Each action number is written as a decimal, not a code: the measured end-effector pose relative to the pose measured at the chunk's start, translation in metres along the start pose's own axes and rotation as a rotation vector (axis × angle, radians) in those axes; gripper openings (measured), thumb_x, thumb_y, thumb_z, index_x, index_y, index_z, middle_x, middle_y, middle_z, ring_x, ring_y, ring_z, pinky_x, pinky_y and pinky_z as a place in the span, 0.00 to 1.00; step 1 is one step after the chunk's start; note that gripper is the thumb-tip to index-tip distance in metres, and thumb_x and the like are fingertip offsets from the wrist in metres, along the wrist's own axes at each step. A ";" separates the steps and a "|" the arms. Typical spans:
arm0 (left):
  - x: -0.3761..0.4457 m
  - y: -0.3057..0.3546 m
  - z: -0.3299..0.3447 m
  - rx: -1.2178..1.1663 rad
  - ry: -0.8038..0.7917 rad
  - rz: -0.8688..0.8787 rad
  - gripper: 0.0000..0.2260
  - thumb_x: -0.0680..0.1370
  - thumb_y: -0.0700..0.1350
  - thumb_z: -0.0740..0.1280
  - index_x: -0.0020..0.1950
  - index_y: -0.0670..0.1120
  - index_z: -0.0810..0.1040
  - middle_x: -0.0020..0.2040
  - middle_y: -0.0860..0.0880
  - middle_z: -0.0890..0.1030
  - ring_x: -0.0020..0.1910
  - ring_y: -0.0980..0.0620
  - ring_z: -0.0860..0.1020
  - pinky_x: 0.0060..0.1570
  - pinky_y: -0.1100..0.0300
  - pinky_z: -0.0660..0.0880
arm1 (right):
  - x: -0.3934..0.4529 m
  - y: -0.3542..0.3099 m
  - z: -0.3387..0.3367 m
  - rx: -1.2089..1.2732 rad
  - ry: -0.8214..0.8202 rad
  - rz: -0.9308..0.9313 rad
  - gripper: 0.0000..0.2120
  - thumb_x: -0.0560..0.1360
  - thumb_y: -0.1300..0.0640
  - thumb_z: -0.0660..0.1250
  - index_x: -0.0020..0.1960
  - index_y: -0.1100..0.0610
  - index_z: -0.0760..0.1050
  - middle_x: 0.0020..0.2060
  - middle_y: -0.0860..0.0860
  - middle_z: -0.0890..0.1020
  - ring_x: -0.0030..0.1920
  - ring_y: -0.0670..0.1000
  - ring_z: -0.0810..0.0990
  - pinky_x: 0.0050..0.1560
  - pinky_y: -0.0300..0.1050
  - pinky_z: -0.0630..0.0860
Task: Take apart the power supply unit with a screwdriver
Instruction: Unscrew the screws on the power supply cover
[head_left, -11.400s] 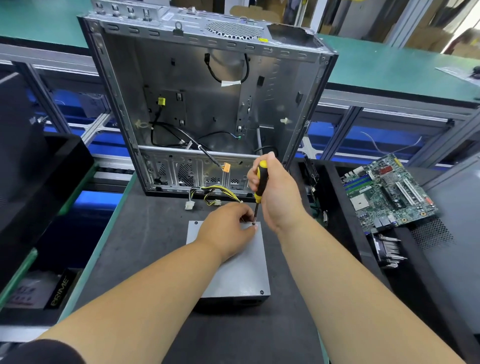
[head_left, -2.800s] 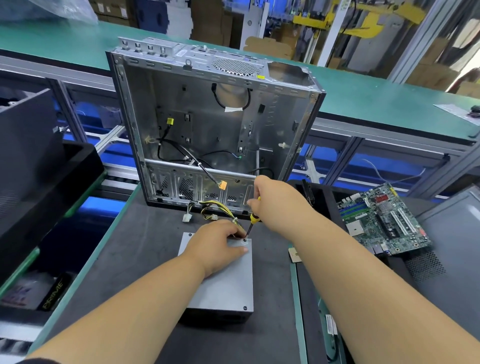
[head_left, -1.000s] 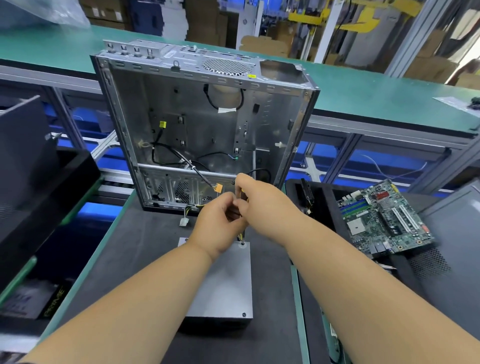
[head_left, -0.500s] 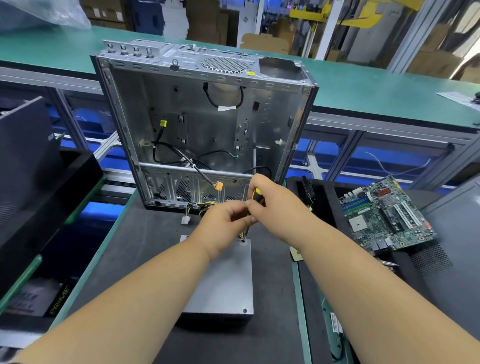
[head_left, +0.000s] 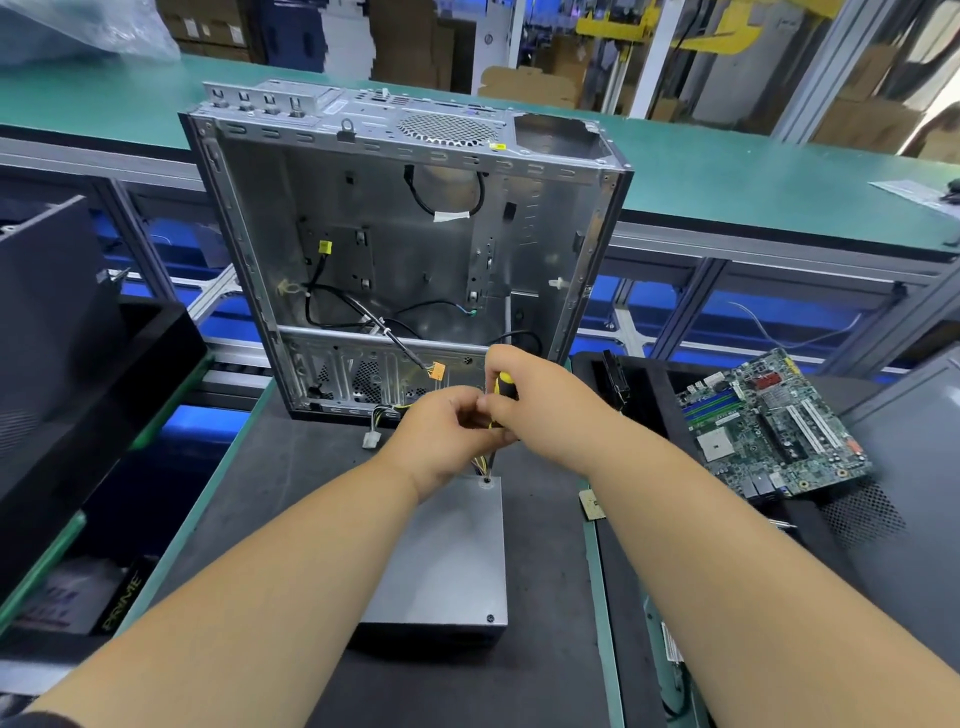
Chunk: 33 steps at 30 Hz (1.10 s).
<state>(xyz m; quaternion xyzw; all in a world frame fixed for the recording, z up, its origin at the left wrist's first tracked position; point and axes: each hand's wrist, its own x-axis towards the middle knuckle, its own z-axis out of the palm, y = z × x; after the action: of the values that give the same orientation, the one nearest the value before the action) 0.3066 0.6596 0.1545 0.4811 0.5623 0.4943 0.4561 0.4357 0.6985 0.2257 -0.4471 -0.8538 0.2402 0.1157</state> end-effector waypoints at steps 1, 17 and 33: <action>0.001 0.000 0.000 0.008 0.013 -0.005 0.08 0.71 0.32 0.73 0.47 0.33 0.78 0.40 0.41 0.81 0.41 0.49 0.78 0.46 0.56 0.81 | 0.002 0.000 -0.003 0.025 -0.042 -0.020 0.06 0.79 0.53 0.64 0.45 0.50 0.68 0.38 0.48 0.76 0.37 0.50 0.73 0.35 0.45 0.70; 0.000 -0.003 0.015 0.027 0.141 0.010 0.11 0.69 0.39 0.78 0.40 0.37 0.77 0.33 0.46 0.75 0.34 0.50 0.70 0.39 0.57 0.68 | -0.012 0.007 0.026 0.865 0.408 0.219 0.09 0.72 0.56 0.76 0.47 0.56 0.77 0.42 0.53 0.82 0.43 0.50 0.81 0.46 0.51 0.80; -0.012 -0.056 -0.015 0.724 -0.077 0.129 0.07 0.71 0.55 0.71 0.46 0.56 0.78 0.46 0.59 0.80 0.49 0.59 0.77 0.53 0.56 0.76 | 0.001 0.008 0.069 1.363 0.442 -0.055 0.06 0.76 0.56 0.64 0.44 0.56 0.68 0.33 0.49 0.76 0.36 0.48 0.73 0.42 0.39 0.71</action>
<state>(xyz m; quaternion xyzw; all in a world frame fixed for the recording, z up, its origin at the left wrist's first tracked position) 0.2883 0.6437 0.1009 0.6641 0.6516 0.2728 0.2450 0.4126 0.6818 0.1628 -0.2917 -0.4817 0.6209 0.5454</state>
